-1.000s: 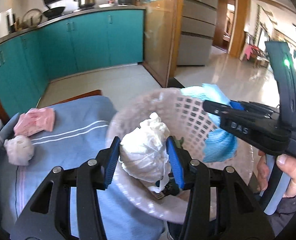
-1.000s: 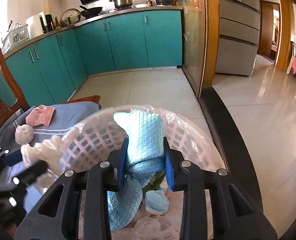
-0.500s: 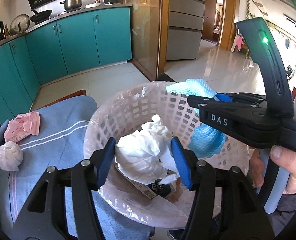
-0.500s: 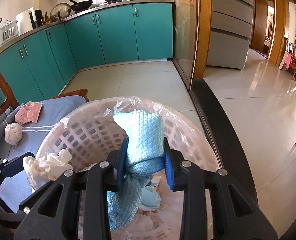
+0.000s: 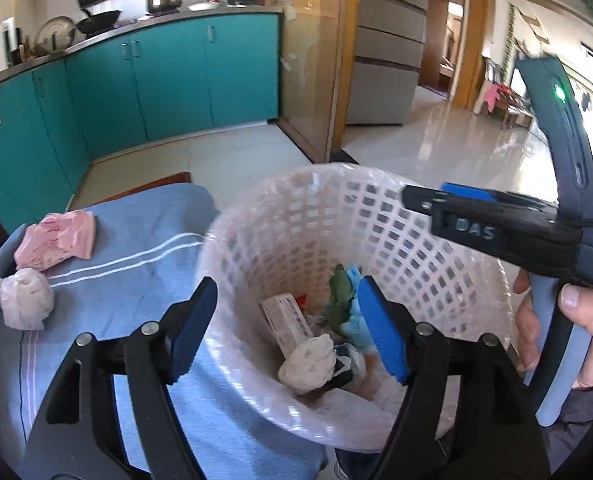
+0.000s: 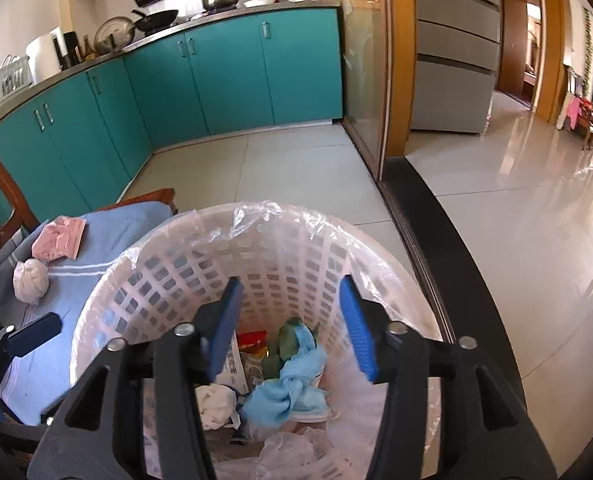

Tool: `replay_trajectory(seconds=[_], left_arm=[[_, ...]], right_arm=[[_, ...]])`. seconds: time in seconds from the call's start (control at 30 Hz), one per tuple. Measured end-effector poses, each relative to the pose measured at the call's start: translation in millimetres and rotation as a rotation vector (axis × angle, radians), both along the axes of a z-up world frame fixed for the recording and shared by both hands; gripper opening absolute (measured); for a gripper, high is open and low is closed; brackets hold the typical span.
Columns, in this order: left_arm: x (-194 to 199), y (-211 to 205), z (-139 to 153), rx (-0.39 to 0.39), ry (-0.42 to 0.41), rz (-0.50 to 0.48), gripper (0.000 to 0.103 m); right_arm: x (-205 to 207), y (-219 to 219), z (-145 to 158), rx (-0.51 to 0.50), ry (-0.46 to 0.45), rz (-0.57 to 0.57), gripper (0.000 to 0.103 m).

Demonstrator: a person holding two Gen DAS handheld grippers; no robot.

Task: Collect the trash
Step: 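Grasp the white plastic bag with the left gripper while the right gripper approaches the pink bag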

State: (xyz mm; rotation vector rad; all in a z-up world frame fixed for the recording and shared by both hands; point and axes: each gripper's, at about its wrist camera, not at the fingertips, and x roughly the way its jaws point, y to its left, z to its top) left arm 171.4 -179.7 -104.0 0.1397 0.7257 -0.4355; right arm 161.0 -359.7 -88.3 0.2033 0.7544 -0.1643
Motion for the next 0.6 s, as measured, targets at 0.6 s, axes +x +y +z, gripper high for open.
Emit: replay_trajectory(seconds=[0.6], left_arm=[[115.8, 223.8, -34.1, 0.065, 0.095, 0.765, 0.084]], right_arm=[[11.7, 36.2, 9.3, 0.042, -0.061, 0.076, 0.061]])
